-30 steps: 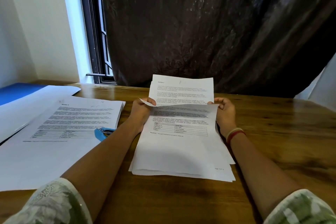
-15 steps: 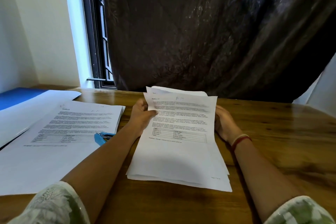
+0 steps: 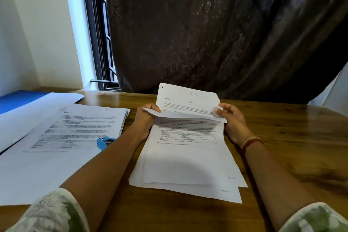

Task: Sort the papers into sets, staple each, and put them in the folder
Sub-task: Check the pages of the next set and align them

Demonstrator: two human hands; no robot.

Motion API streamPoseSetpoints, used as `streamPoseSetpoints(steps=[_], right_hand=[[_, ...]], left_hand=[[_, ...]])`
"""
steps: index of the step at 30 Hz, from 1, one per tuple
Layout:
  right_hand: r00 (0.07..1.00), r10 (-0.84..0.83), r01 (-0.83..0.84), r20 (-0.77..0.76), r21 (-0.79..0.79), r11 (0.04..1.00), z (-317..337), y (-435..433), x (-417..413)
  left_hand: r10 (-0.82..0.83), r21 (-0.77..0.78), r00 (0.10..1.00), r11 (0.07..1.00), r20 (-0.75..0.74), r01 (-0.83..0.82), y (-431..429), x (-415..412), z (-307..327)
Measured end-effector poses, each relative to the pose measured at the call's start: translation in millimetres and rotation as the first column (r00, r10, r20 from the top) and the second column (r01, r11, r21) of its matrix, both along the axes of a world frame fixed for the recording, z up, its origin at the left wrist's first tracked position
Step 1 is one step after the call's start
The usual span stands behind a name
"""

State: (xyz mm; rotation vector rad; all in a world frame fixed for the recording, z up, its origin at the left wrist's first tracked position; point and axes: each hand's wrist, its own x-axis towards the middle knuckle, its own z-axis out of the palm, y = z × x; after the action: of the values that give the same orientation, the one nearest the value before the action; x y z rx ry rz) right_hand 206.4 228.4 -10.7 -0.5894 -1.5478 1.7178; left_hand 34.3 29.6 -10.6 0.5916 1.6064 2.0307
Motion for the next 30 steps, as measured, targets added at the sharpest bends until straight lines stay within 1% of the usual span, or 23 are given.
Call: streamPoseSetpoints(steps=[3,5,9,12,14,16,19,21,24,26,28,30], right_hand=[[0.991,-0.122,0.118,0.059,0.073,0.990,-2,1,-1],[0.971,-0.220,0.207,0.098,0.120,0.971,-4,2,-4],[0.949,-0.312,0.303,0.038,0.155,0.941,-4,1,-4],[0.945,-0.324,0.328,-0.049,0.151,0.933,-2,-1,-1],[0.948,-0.311,0.318,-0.068,0.124,0.940,-2,-3,1],[0.972,-0.224,0.230,-0.067,0.092,0.969,-2,-5,3],[0.994,-0.045,0.048,-0.095,0.022,0.999,2,-9,8],[0.993,0.063,-0.061,-0.103,0.026,0.998,4,-9,11],[0.958,0.262,-0.257,-0.115,0.050,0.965,7,-7,14],[0.943,0.313,-0.310,-0.111,0.045,0.950,7,-4,15],[0.931,0.355,-0.350,-0.080,0.075,0.934,10,-2,19],[0.918,0.395,-0.390,-0.035,0.104,0.915,13,-3,21]], left_hand=[[-0.019,0.007,1.000,1.000,-0.007,0.019,0,0,0],[0.002,0.003,1.000,1.000,-0.026,-0.002,2,-2,-2],[0.023,-0.016,0.999,1.000,-0.032,-0.024,4,-4,-3],[0.030,-0.022,0.999,0.999,-0.018,-0.030,4,-4,-3],[0.026,-0.014,1.000,1.000,-0.009,-0.026,4,-3,-2],[0.036,-0.025,0.999,0.999,-0.004,-0.036,4,-2,-2],[0.073,-0.056,0.997,0.996,-0.031,-0.074,5,-3,-1],[0.095,-0.057,0.994,0.994,-0.054,-0.098,6,-1,0],[0.142,-0.074,0.984,0.986,-0.106,-0.150,7,-1,1],[0.154,-0.075,0.978,0.983,-0.142,-0.166,7,-2,0],[0.154,-0.064,0.974,0.984,-0.166,-0.166,7,-3,-2],[0.125,-0.014,0.980,0.992,-0.158,-0.129,5,-3,-3]])
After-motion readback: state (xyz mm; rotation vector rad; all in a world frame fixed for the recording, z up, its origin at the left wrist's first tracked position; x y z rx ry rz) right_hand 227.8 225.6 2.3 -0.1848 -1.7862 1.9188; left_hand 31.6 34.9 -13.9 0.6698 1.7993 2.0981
